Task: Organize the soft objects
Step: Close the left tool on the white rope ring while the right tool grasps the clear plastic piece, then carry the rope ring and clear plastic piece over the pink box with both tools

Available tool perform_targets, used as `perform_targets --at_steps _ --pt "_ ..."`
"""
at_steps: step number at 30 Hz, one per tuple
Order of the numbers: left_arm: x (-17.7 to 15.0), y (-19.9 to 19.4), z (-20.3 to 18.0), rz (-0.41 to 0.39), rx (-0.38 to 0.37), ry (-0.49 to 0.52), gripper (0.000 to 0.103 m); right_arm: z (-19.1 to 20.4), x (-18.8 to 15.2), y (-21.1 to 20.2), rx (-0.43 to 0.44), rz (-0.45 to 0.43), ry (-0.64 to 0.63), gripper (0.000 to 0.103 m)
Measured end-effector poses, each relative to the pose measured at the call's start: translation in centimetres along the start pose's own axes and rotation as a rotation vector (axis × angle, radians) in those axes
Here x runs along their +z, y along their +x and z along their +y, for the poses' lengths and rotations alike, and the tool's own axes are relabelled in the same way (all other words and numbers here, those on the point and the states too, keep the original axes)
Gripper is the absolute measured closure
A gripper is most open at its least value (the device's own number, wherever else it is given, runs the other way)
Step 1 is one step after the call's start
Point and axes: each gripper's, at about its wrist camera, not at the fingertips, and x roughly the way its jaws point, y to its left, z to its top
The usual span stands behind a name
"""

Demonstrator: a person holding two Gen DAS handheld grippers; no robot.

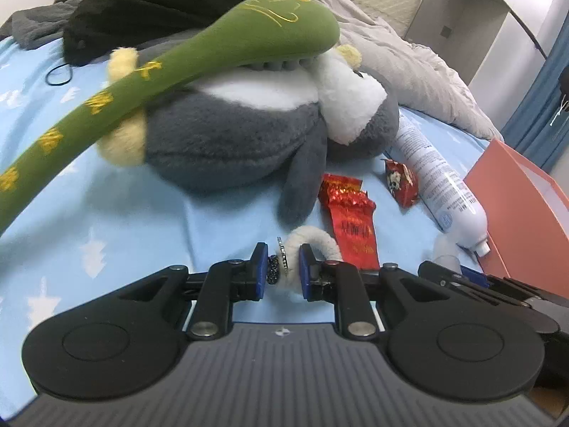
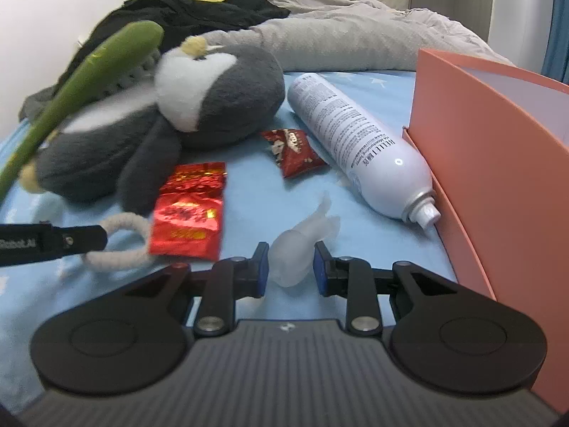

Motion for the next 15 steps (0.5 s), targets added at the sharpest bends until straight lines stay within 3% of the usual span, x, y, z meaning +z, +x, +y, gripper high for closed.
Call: perform_targets --at_steps 15 --pt "-5.1 -6.1 -1.6 0.019 0.000 0.019 0.081 -0.9 -3.5 -6.9 0.075 0.032 -0.021 0.073"
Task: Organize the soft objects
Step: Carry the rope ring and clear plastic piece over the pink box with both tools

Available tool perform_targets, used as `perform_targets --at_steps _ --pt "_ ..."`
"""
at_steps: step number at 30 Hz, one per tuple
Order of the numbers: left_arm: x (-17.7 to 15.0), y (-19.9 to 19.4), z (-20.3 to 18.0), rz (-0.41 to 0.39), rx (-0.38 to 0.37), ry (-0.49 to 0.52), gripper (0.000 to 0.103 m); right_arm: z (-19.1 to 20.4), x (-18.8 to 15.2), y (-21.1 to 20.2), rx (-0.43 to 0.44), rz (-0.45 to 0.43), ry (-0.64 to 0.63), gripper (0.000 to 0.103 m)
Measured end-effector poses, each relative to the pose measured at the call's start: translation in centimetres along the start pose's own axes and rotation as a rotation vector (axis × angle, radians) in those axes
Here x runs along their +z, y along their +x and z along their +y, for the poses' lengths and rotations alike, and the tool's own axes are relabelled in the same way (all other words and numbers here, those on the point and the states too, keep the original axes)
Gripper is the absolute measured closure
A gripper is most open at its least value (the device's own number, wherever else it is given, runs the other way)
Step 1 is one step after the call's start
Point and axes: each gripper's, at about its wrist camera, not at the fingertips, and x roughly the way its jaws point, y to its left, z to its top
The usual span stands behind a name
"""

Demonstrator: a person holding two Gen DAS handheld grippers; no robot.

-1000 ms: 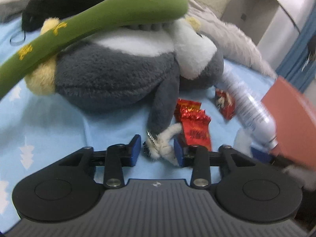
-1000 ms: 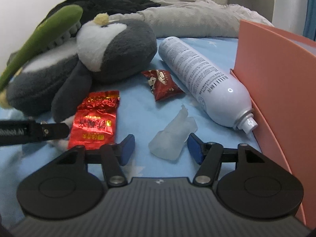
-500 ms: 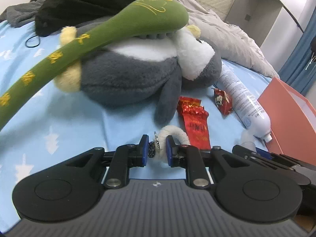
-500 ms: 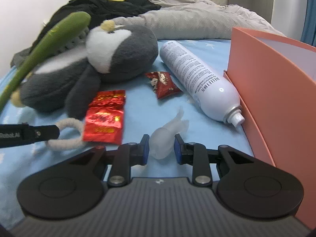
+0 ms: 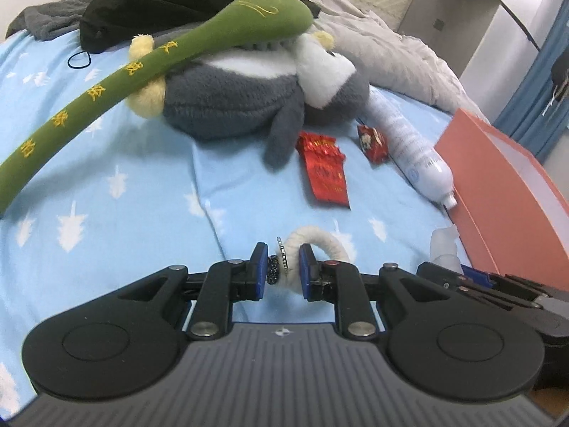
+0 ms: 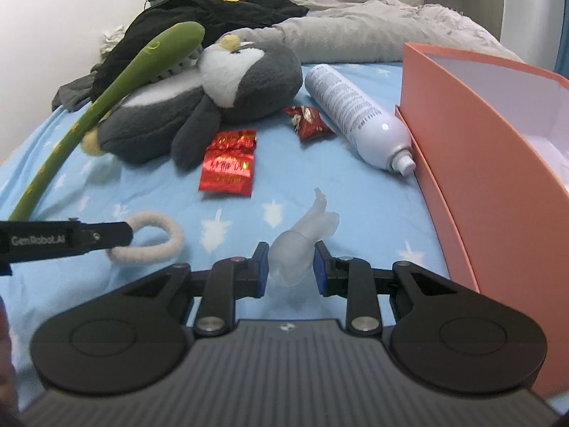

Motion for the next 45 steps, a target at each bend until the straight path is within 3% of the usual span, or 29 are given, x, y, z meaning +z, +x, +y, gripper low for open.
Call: perform_targets --at_steps 11,24,32,39,45 --pt "-2.4 -3.8 -2.4 0.014 -0.004 0.064 0.081 -0.5 -1.7 -4.4 0.019 0.011 -0.026 0.073" --pt "-2.5 -7.7 -5.8 -0.004 -0.046 0.086 0.081 -0.5 -1.7 -10.5 0.051 -0.014 -0.031 0.073" --pt "0.3 -9.9 -8.5 -0.047 -0.085 0.145 0.081 -1.8 0.8 -13.8 0.039 -0.105 -0.014 0.073" --pt "4.3 -12.2 -12.2 -0.140 -0.152 0.198 0.081 -3.4 4.2 -17.4 0.050 -0.225 -0.004 0.073" --pt "7.1 -14.3 -16.1 -0.222 -0.220 0.231 0.081 -5.6 7.0 -20.4 0.011 -0.322 -0.004 0.073"
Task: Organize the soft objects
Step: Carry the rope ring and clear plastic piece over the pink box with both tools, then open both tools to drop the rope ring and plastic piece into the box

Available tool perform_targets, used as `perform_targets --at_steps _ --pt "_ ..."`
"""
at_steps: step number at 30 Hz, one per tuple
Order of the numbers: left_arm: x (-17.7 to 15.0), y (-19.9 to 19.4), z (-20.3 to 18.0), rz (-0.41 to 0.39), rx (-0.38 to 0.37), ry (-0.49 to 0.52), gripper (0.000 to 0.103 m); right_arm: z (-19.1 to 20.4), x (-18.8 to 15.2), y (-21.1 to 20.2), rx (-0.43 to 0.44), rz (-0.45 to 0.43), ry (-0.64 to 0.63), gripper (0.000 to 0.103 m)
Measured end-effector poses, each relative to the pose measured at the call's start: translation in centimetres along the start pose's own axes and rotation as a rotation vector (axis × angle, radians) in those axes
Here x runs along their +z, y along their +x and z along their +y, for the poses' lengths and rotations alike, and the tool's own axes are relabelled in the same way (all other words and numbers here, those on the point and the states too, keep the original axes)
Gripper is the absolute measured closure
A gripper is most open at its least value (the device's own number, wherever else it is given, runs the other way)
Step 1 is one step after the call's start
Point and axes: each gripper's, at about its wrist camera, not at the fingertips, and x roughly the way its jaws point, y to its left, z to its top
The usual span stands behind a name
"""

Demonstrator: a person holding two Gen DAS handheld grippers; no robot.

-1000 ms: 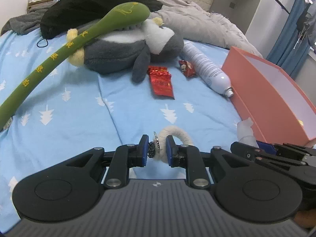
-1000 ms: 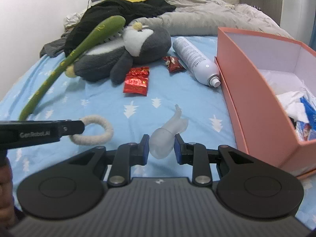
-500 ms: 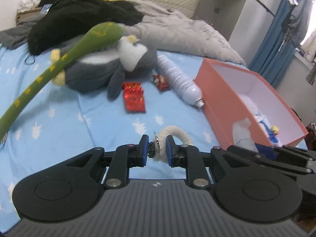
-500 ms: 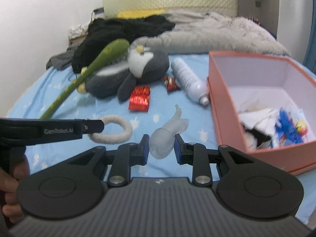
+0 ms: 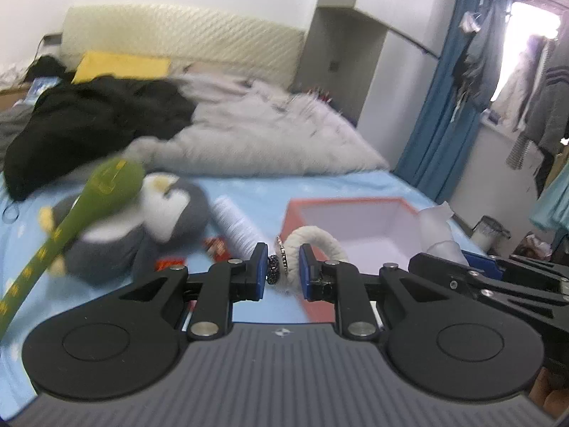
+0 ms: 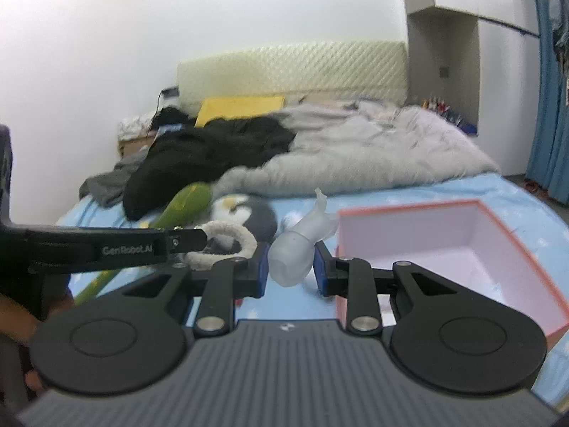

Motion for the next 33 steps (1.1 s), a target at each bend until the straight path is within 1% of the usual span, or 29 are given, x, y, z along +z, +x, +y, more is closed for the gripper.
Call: perform_targets --at_steps 5,7,9,14,19,22,24,27,29,33 --pt "2.7 -0.1 -2.7 -0.043 -0.043 0.021 0.081 -2.1 2.2 -1.3 -0.032 -0.056 -0.001 0.073" --pt "3.7 0.1 -3.8 -0.053 -0.062 0.029 0.081 -3.0 2.9 -1.6 -0.050 -0.067 -0.007 0.073" --pt "4.6 0.7 -5.0 -0.054 -0.086 0.029 0.081 -3.9 3.5 -1.7 -0.050 -0.067 0.020 0.073" --pt "5.9 3.2 -7.6 -0.026 -0.127 0.043 0.081 -5.9 4.1 -1.4 -0.094 -0.049 0.024 0.073" --pt "5.7 7.1 -10.3 0.012 -0.130 0.087 0.081 -9.0 4.3 0.0 -0.122 0.020 0.046 0.073" --pt "5.1 9.7 -11.3 0.053 -0.136 0.099 0.081 -10.9 3.7 1.6 -0.138 0.084 0.077 0.073" --pt "4.7 11.9 -11.8 0.093 -0.136 0.105 0.081 -11.9 3.1 2.7 -0.159 0.124 0.068 0.073" --pt "4.3 15.1 -12.2 0.170 -0.150 0.093 0.081 -14.1 2.0 4.6 -0.175 0.196 0.101 0.073" --pt "3.9 17.3 -12.6 0.246 -0.161 0.096 0.080 -15.2 1.1 5.5 -0.189 0.237 0.123 0.073" --pt "2.6 20.3 -13.4 0.341 -0.167 0.114 0.080 -17.1 -0.9 7.3 -0.218 0.330 0.147 0.072"
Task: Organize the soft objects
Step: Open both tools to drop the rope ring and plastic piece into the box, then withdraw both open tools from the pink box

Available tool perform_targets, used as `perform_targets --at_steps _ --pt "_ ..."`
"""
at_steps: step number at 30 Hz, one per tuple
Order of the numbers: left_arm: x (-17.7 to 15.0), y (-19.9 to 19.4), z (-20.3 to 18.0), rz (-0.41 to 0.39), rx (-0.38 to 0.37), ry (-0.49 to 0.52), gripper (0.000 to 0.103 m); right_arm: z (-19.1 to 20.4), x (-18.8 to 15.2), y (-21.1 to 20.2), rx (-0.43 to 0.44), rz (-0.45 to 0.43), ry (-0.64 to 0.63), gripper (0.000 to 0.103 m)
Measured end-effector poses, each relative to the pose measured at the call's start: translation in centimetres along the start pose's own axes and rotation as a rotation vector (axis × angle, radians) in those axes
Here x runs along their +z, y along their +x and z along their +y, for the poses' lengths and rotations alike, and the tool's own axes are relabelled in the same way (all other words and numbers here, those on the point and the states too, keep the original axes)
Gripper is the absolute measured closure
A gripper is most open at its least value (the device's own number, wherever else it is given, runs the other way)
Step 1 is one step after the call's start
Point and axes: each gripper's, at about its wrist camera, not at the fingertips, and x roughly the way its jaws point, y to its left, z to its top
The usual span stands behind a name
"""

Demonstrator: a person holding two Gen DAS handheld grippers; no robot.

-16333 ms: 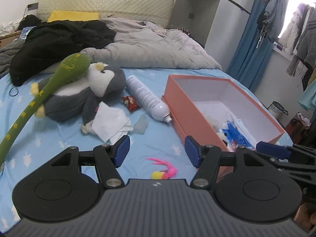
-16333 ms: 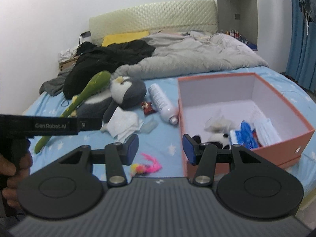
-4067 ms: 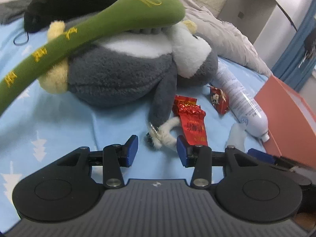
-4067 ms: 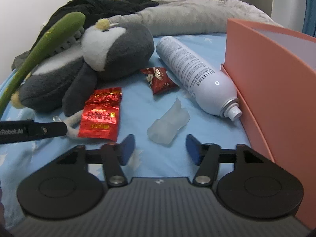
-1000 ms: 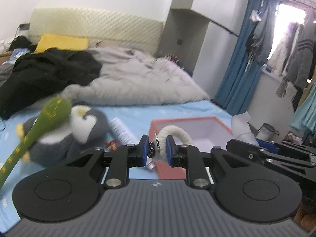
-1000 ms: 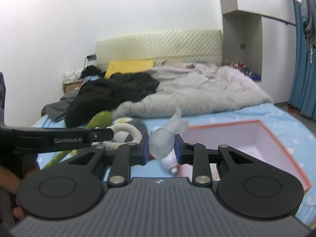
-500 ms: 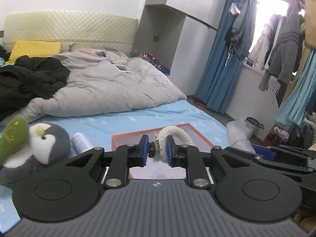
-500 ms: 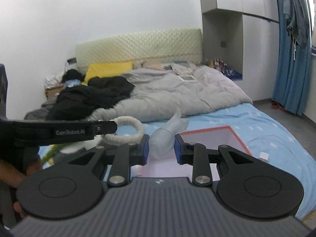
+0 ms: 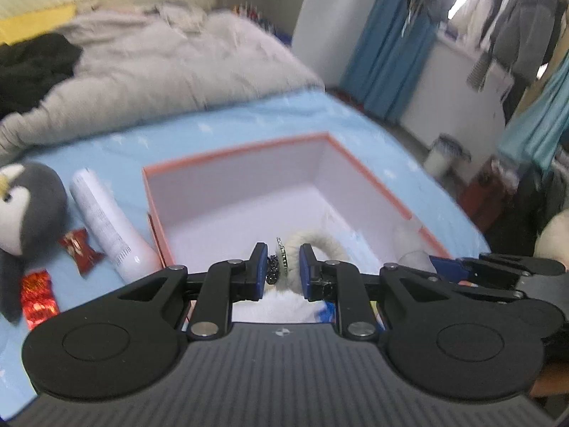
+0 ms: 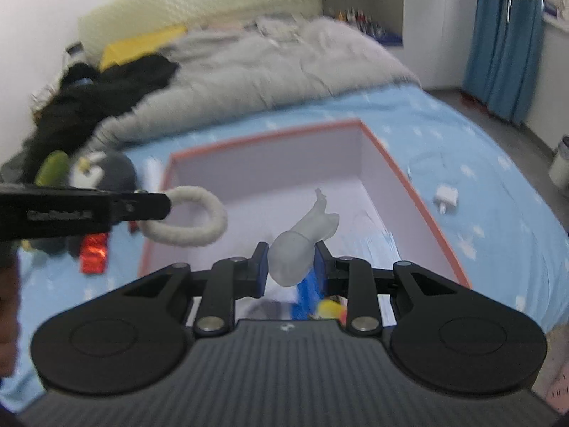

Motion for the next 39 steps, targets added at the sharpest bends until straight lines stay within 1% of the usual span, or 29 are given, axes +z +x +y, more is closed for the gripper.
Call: perform_targets --at_steps 2,3,4,7,10,11,12,13,14,16,19,22,26,32,36,39 --pt "-0.2 1.4 -0.2 0.049 0.001 0.028 0.080 -0.6 -0.5 1.0 -0.010 0.031 0.006 0.072" --pt "-0.3 1.9 -0.3 0.071 0.003 0.038 0.080 -0.9 -0.7 1.4 -0.015 0.042 0.010 0.070" --pt "-0.5 2.5 -0.4 0.084 0.005 0.040 0.080 -1.2 -1.0 1.7 -0.018 0.053 0.016 0.070" --pt "-0.9 3.4 -1.0 0.108 -0.009 0.067 0.080 -2.0 -1.7 2.2 -0.014 0.078 0.044 0.069" --pt "-0.9 3.8 -1.4 0.113 0.006 0.085 0.080 -2.0 -1.9 2.4 -0.019 0.087 0.040 0.063" --pt "-0.7 4.1 -1.3 0.120 0.007 0.075 0.077 -2.0 -1.8 2.5 -0.015 0.087 0.040 0.059" --pt "-0.6 4.0 -1.2 0.128 0.004 0.059 0.071 -2.0 -1.8 2.5 -0.010 0.087 0.040 0.056" --pt "-0.5 3.9 -1.0 0.131 0.001 0.041 0.065 -1.9 -1.6 2.5 -0.006 0.086 0.041 0.050" --pt "-0.4 3.7 -0.9 0.129 0.002 0.030 0.063 -1.9 -1.6 2.3 -0.008 0.083 0.040 0.047" --pt "-0.3 3.1 -0.9 0.113 0.006 0.034 0.061 -1.9 -1.4 2.1 -0.007 0.071 0.041 0.047" --pt "-0.3 1.8 -1.0 0.087 0.003 0.045 0.061 -2.0 -1.0 1.2 0.005 0.043 0.055 0.047" --pt "-0.3 -0.3 -1.3 0.038 0.012 0.068 0.061 -1.9 -0.6 -0.2 0.000 -0.010 0.063 0.047" --pt "-0.3 -3.5 -1.3 -0.035 -0.006 0.074 0.061 -1.3 0.1 -2.6 0.017 -0.087 0.062 0.047" --pt "-1.1 -8.8 -1.5 -0.146 -0.013 0.100 0.060 0.8 0.4 -6.5 0.059 -0.201 0.034 0.047" --pt "-1.9 -12.1 -1.3 -0.198 -0.012 0.103 0.060 2.5 0.1 -8.4 0.090 -0.250 0.007 0.047" --pt "-2.6 -14.1 -0.5 -0.224 -0.006 0.075 0.060 3.7 0.0 -9.6 0.118 -0.279 -0.007 0.047"
